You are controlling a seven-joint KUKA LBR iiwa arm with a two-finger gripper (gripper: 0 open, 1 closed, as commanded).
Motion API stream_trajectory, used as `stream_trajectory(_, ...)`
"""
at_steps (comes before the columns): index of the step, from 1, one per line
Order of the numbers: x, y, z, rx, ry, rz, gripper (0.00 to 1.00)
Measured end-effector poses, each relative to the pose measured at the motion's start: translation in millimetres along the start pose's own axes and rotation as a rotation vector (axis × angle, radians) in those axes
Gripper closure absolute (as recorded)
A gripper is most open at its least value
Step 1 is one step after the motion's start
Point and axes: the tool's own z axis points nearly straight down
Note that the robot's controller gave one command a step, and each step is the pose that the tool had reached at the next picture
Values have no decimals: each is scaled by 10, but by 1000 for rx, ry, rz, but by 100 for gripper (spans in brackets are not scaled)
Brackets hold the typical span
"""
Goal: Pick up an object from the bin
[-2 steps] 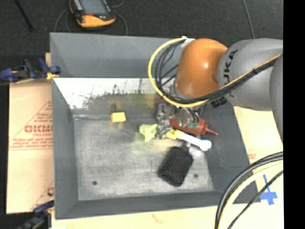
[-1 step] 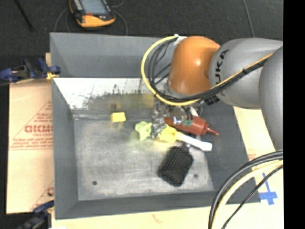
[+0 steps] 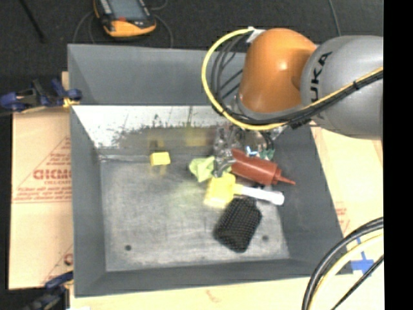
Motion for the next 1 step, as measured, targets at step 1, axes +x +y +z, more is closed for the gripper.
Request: stream_trajectory(1, -193, -113, -392, 0, -13, 23, 100)
